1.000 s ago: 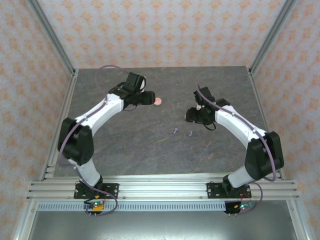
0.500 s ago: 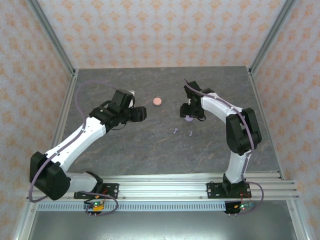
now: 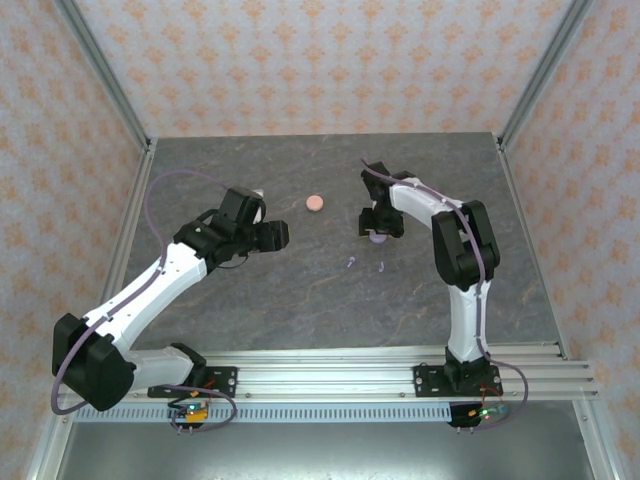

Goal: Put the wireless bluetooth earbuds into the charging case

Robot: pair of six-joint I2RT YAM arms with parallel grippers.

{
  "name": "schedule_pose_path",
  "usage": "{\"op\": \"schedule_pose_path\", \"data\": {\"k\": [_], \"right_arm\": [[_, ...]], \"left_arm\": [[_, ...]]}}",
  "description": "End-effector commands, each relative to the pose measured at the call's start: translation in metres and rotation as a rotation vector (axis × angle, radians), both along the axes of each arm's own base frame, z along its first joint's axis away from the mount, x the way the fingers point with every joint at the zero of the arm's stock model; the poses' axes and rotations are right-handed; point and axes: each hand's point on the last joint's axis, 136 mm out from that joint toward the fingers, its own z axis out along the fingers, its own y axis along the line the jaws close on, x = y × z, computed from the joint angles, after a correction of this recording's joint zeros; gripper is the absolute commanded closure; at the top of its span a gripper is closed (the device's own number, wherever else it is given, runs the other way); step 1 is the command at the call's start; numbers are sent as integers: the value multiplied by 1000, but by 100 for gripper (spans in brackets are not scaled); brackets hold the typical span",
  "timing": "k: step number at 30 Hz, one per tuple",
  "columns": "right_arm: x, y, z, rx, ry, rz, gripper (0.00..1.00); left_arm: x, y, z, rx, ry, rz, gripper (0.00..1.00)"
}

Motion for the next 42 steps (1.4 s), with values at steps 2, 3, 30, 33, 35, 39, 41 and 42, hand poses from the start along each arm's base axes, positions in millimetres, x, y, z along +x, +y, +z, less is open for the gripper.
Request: {"op": "schedule_pose_path", "data": {"k": [2,3,30,33,35,39,41,42], "right_arm": [[3,-9,-1,-57,19,7,35],[3,-8,-2,-57,20,10,36],[-22,108,5,24,15,518,50],[-24,112,-1,6,34,538,50],[-25,114,-4,1,47,551,50],[-26,113,-6,-4,54,557,49],[-27,112,-6,-8,55,557,44],[-26,112,-5,-8,51,554,41]], "left_arm": [[-3,5,0,22,5,25,37],[-3,5,0,24,6,26,36],[-3,-3,-8,17,30,14,36],[-4,-2,-9,17,31,15,36],[-4,-2,-10,18,31,14,36],[-5,-2,-12,18,38,16,36],[-4,-3,-13,14,38,15,36],[-4,-4,-13,13,36,15,36]]}}
